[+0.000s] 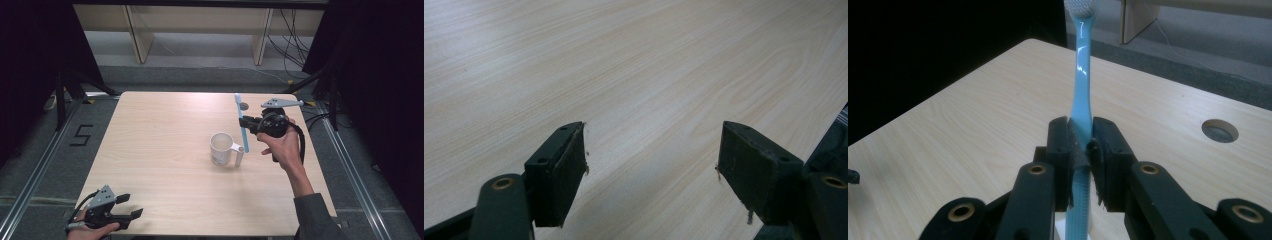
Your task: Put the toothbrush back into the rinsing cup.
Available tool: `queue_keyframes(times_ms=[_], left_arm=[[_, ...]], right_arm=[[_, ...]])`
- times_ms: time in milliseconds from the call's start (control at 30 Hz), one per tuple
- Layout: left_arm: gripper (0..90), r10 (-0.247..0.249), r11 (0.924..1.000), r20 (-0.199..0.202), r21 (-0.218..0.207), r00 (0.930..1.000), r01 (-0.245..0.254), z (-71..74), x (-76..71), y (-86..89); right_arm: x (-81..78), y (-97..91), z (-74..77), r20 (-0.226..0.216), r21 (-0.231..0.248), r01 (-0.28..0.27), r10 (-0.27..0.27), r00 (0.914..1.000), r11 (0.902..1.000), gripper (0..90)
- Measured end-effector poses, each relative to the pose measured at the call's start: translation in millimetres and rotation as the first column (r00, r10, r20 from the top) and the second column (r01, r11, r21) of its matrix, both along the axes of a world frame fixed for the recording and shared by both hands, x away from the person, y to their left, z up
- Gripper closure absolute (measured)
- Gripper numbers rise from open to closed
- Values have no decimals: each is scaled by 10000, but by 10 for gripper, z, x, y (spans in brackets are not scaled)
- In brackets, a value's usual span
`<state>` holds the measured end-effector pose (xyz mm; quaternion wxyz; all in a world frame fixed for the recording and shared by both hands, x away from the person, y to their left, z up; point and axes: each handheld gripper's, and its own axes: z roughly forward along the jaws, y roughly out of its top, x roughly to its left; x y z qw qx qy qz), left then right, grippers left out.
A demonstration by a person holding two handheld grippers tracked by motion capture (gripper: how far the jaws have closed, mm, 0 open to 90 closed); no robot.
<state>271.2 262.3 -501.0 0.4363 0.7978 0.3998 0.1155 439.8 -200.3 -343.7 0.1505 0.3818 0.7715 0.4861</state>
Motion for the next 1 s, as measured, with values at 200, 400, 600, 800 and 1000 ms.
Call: queue_keyframes(times_ms=[200, 400, 600, 800, 1000], left_arm=[[265, -1, 10000, 103, -71, 9999, 1, -9, 1, 0], [265, -22, 10000, 76, -48, 10000, 22, -6, 2, 5], [265, -10, 10000, 98, -65, 10000, 11, -9, 1, 1], [265, -10, 10000, 110, -72, 9999, 11, -10, 1, 1], [265, 50, 10000, 126, -8, 9999, -50, -5, -5, 1]], right_arm=[[39, 24, -21, 71, 307, 135, -137, 9999, 9994, 793], [74, 8, -39, 634, 406, 336, -362, 9973, 9986, 794], [75, 19, -50, 799, 534, 457, -499, 9956, 9975, 794], [61, 46, -87, 828, 628, 387, -439, 9956, 9973, 793], [66, 76, -96, 1043, 492, 205, -255, 9942, 9986, 793]])
